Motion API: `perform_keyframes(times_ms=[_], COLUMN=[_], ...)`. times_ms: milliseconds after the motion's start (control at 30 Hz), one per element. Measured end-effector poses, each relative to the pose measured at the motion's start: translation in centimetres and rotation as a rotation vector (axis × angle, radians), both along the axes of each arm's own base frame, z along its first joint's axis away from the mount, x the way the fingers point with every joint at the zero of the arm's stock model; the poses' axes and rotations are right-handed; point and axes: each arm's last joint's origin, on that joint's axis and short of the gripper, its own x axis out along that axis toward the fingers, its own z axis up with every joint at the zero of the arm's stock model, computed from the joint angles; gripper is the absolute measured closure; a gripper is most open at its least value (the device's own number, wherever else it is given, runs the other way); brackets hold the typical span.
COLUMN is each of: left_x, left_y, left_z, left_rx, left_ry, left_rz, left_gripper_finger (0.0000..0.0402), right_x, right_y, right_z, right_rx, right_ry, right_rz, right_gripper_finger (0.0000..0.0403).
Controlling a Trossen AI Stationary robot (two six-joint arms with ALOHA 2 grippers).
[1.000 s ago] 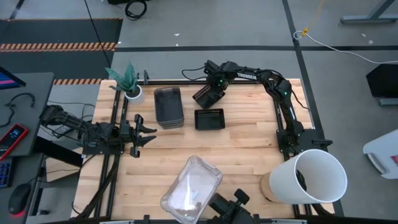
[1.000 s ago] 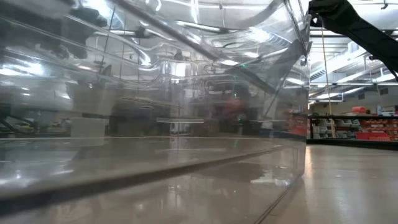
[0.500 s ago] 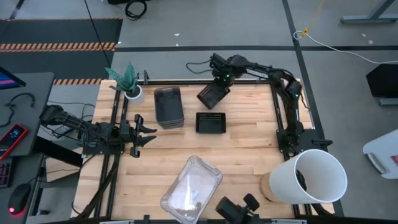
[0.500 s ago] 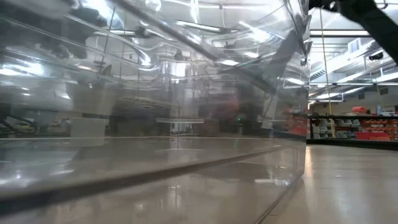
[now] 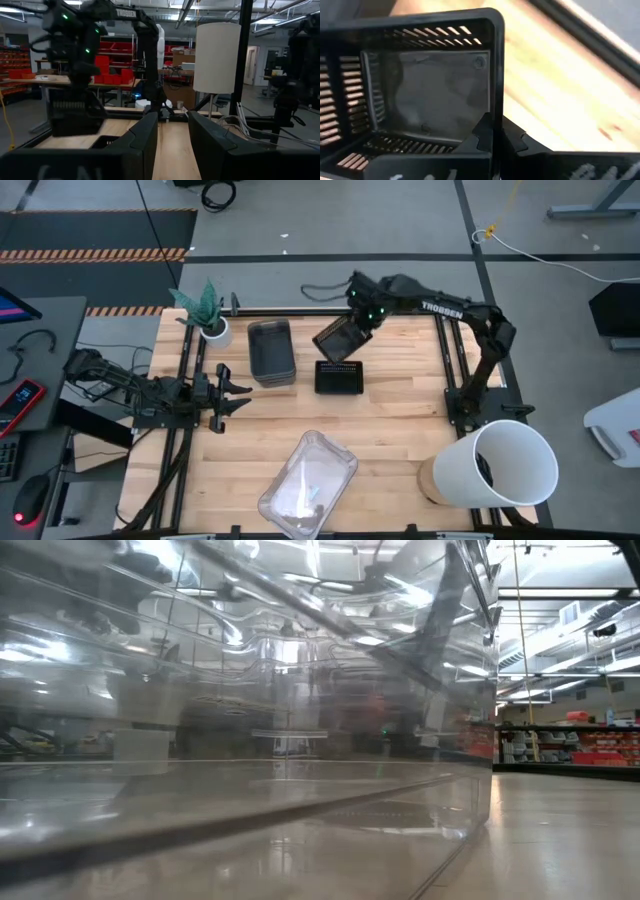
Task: Stack baskets by color
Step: Stack the top black bin on top of the bottom black bin
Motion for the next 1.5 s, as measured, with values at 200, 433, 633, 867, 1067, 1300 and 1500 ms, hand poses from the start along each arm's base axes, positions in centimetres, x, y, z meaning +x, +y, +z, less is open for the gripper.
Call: perform_keyframes(times_ms=[200,433,633,867,1067,1300,1500], left_x=[0.0,0.0,0.0,0.0,0.0,0.0,0.0], left_y=[0.0,0.0,0.0,0.0,0.0,0.0,0.0], left_z=[0.0,0.0,0.0,0.0,0.0,0.0,0.0], left_rx=[0.0,0.0,0.0,0.0,0.0,0.0,0.0], left_ry=[-0.001,-0.001,0.0,0.0,0.0,0.0,0.0], left_rz=[0.0,0.0,0.0,0.0,0.001,0.0,0.0], left_gripper_finger=[0.0285,0.0285,0.0285,0.0285,0.0285,0.0285,0.0285], right_x=[0.5,-0.1,-0.5,-0.3,0.1,0.3,0.5], right_y=[2.6,3.2,3.5,4.1,5.0,6.8,7.9], right_z=[-3.4,-5.0,-5.8,-5.7,-5.8,-6.0,-6.0], right_rx=[-0.046,0.038,0.136,0.228,0.222,0.174,0.137], right_ry=[-0.039,-0.194,-0.176,-0.205,-0.198,-0.137,-0.137], right_rz=[0.046,-0.093,-0.194,-0.235,-0.272,-0.366,-0.491], right_gripper_finger=[0.0398,0.0398,0.0395,0.0396,0.0396,0.0396,0.0396])
